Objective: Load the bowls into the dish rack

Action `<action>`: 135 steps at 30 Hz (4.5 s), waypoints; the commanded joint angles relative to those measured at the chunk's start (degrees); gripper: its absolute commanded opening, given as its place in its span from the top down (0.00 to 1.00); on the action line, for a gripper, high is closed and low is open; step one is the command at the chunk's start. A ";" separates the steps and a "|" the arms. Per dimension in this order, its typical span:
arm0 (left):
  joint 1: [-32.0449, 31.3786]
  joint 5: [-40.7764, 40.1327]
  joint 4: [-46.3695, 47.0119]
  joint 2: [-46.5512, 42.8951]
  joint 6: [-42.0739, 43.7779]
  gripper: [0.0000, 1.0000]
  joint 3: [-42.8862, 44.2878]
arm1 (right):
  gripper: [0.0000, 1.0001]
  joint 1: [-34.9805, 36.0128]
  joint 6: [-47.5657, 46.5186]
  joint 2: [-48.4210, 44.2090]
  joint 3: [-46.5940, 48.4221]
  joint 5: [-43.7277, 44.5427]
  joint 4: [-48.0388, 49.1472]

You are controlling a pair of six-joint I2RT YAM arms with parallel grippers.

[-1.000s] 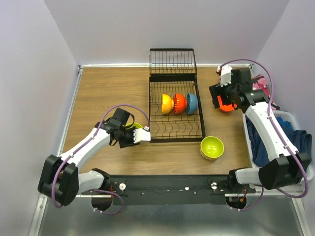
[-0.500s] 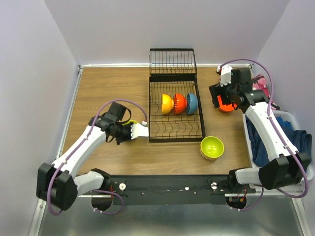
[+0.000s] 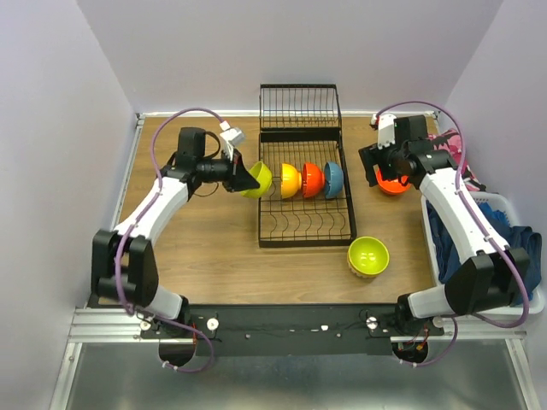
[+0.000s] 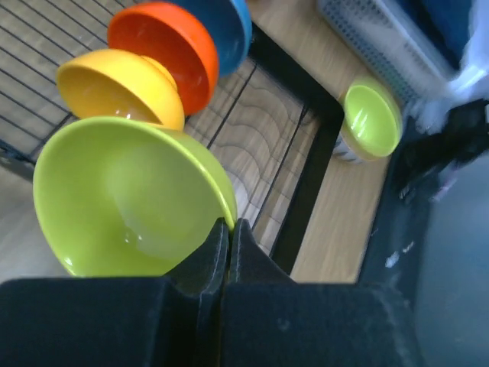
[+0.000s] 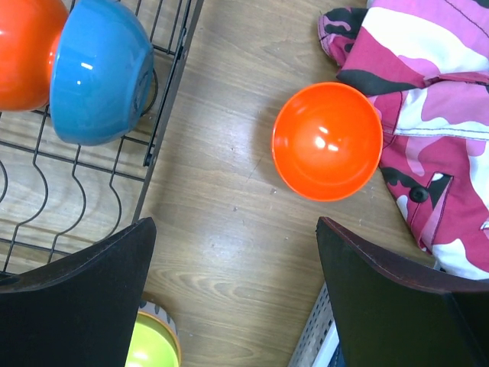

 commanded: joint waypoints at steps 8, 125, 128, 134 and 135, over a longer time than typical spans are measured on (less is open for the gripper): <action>3.48 9.51 65.06 17.03 -65.20 1.00 -6.61 | 0.06 0.35 -0.90 1.62 1.71 4.21 0.03; -28.86 -28.98 -22.37 1.76 22.16 0.42 17.66 | 0.31 -20.04 11.32 25.17 11.10 -2.46 5.04; -27.63 -30.30 -21.94 0.44 21.81 0.42 16.25 | 0.33 -20.04 11.14 28.34 12.87 -3.17 4.78; -24.21 -31.19 -20.71 0.17 20.23 0.41 14.93 | 0.35 -20.04 10.35 31.33 14.37 -3.35 4.95; -23.86 -31.01 -20.62 0.25 19.79 0.41 14.84 | 0.35 -20.04 10.09 31.68 14.45 -2.91 4.95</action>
